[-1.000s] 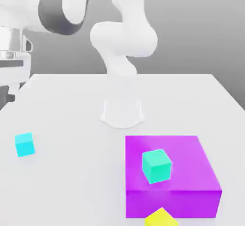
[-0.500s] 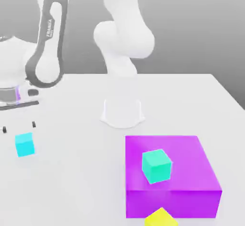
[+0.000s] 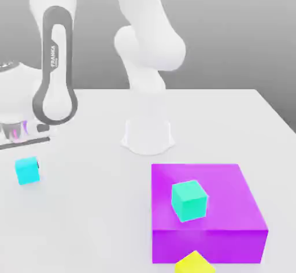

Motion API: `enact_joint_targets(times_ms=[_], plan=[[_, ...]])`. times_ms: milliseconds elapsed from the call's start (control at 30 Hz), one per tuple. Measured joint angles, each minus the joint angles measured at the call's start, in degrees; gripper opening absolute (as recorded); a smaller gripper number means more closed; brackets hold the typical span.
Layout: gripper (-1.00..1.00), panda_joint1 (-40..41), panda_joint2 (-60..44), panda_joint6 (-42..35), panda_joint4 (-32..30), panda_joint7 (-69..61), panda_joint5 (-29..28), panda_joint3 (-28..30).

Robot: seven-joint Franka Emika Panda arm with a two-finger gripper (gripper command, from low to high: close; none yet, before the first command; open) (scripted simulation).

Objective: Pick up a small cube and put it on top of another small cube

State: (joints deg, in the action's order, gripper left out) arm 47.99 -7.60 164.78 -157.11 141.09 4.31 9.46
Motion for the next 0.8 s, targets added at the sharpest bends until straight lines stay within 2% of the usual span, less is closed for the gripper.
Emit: enact_joint_targets(times_ms=[67, 500, 800], plan=[[-1.00, -0.93, 3.44, -3.09, -0.35, 0.37, -1.37, -0.41], [-1.00, -24.13, 14.57, -18.93, 5.23, -19.46, 2.34, -12.29], [-1.00, -37.93, 20.88, -29.36, 9.32, -31.62, 2.07, -23.59]])
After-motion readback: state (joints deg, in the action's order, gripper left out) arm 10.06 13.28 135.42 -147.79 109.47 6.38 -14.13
